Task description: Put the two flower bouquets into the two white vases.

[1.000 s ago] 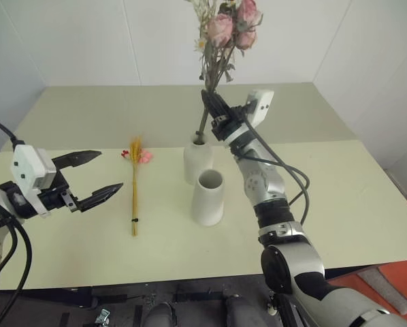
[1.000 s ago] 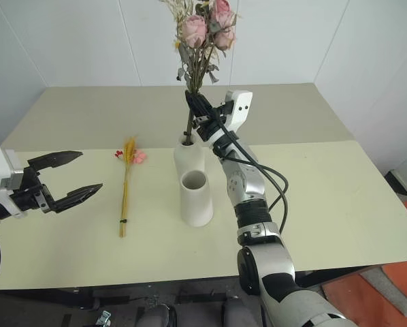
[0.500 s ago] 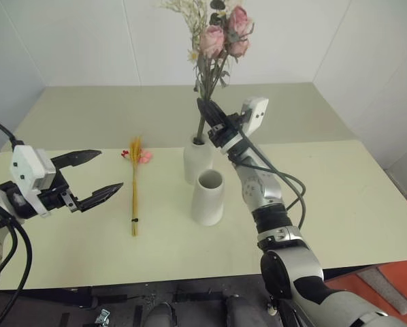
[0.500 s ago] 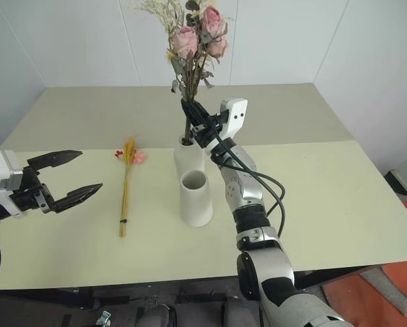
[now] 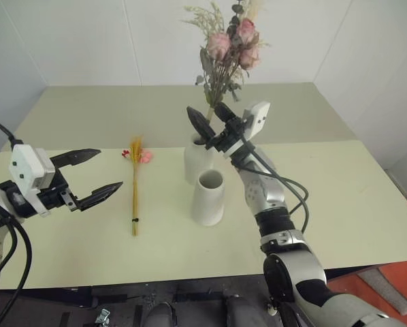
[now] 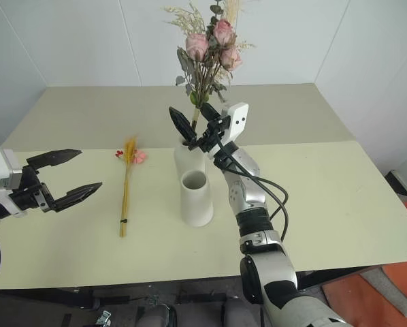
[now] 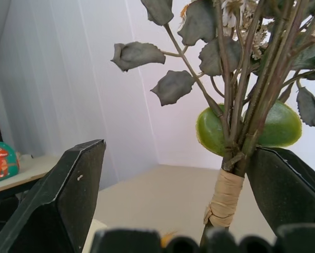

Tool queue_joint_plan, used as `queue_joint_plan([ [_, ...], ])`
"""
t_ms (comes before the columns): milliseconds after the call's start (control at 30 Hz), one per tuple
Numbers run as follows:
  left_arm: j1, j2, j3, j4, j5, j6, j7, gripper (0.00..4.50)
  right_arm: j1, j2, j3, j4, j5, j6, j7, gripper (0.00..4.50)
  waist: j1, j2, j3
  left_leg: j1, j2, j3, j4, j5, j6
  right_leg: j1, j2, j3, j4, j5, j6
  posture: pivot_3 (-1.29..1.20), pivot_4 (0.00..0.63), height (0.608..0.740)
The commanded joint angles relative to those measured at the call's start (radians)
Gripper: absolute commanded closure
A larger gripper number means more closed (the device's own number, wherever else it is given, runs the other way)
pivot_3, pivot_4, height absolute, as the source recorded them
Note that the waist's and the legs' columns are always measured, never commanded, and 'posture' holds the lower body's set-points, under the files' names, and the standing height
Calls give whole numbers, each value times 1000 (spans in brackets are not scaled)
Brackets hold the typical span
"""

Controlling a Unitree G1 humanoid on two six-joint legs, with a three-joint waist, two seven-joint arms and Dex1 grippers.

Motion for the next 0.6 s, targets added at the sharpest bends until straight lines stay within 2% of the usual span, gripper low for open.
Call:
queue_joint_plan([
  [33, -16, 0, 12, -8, -4, -27, -2, 0, 16, -9, 11, -104, 36, 21, 41, 13, 0, 0, 0, 0, 0, 0, 0, 0, 0, 0, 0, 0, 0, 0, 0, 0, 150, 740],
  [267, -25, 1, 8, -1, -1, -28, -6, 0, 57, -44, 56, -167, 14, 71, 72, 13, 0, 0, 0, 0, 0, 0, 0, 0, 0, 0, 0, 0, 0, 0, 0, 0, 150, 740],
  [400, -31, 5, 3, 6, 2, -26, -11, 0, 29, -102, 111, -144, -82, 96, 45, 13, 0, 0, 0, 0, 0, 0, 0, 0, 0, 0, 0, 0, 0, 0, 0, 0, 150, 740],
  [600, -36, 3, -4, 9, 3, -25, -12, 0, -30, -118, 96, -91, -96, 121, 9, 13, 0, 0, 0, 1, 0, 0, 0, 0, 0, 0, 1, 0, 0, 0, 0, 0, 150, 740],
])
